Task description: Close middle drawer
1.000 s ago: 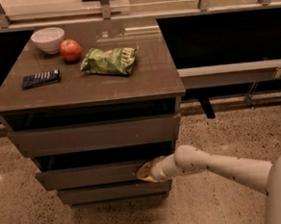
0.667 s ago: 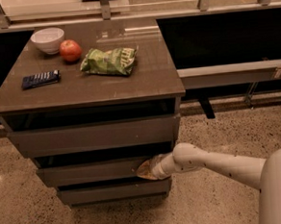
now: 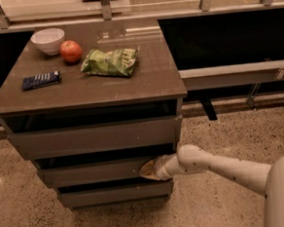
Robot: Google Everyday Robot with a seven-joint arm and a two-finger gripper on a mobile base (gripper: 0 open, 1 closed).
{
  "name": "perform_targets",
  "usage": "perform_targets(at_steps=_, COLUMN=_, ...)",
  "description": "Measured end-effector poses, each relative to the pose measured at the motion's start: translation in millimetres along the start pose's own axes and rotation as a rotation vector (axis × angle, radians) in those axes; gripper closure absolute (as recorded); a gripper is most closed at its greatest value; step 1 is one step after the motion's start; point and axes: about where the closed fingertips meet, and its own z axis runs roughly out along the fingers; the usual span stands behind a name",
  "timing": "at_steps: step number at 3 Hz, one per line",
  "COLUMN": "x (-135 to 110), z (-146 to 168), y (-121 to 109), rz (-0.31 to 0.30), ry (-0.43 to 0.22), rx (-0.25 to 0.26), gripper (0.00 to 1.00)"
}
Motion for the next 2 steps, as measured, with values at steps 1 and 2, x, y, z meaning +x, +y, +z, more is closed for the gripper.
perform_targets(at_steps=1, x=3.0, z=-6.8, y=25.2, rz=-0.013, ry=-0.033, rx=0.0, gripper=1.0)
perform_targets(at_steps=2, x=4.5, z=-19.0, y=76.4, rz=-0.021, ry=-0.038, rx=-0.047, gripper=1.0)
